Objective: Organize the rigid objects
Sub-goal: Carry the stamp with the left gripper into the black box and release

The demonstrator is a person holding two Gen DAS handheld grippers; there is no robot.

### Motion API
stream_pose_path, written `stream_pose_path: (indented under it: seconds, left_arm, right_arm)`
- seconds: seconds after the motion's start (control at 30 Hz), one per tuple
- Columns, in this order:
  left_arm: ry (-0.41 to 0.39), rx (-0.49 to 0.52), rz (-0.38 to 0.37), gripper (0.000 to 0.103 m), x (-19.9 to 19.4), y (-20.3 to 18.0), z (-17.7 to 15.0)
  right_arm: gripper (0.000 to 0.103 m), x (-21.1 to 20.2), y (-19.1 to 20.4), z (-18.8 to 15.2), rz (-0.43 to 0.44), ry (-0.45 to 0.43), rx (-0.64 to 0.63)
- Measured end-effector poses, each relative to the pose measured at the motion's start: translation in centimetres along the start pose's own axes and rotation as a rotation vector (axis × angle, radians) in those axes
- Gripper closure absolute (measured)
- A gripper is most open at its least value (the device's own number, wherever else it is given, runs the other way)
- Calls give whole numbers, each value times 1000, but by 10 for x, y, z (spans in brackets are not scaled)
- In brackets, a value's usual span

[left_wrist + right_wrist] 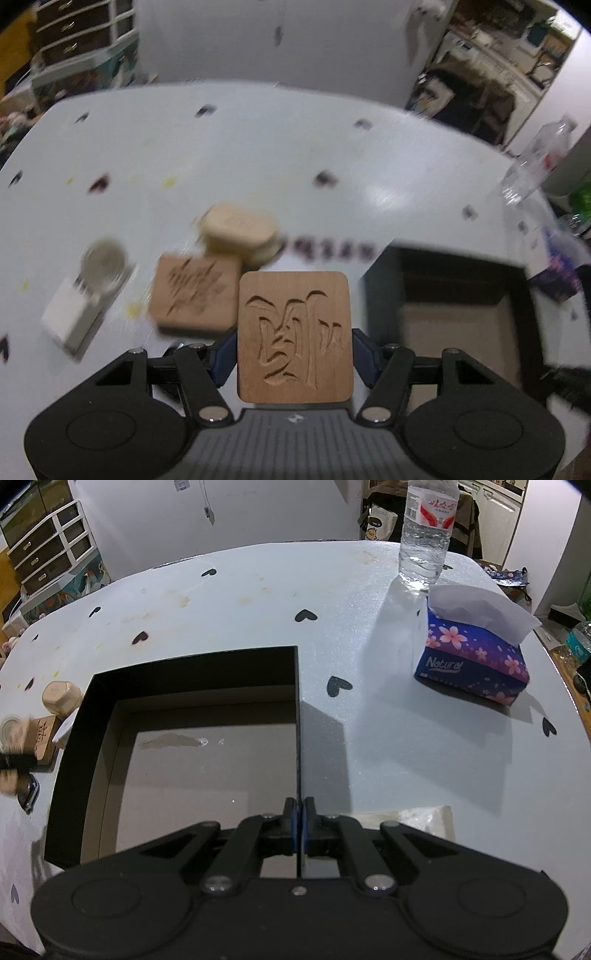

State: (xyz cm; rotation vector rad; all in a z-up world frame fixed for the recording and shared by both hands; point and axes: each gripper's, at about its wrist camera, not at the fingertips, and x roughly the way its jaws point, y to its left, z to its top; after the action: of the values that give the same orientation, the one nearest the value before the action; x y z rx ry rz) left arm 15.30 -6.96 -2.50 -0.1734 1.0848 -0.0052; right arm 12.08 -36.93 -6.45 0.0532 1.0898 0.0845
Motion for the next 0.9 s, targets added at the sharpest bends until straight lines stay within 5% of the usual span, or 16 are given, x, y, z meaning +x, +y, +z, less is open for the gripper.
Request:
stream_pose_path:
  seconds: [0.13, 0.37, 0.57, 0.9]
  left_arm:
    - [3, 28, -95, 39, -2, -31, 21]
    - [137, 56, -227, 39, 27, -95, 32]
    - [242, 37, -259, 39, 70, -134, 27]
    - [293, -3, -292, 39, 113, -165, 28]
  right_arm:
    - [100, 0, 0, 1, 0, 4, -3]
    - [100, 0, 0, 2, -1, 9, -4]
    - [100, 0, 0, 2, -2, 11, -2]
    - [100, -1, 2, 2, -4, 19, -10]
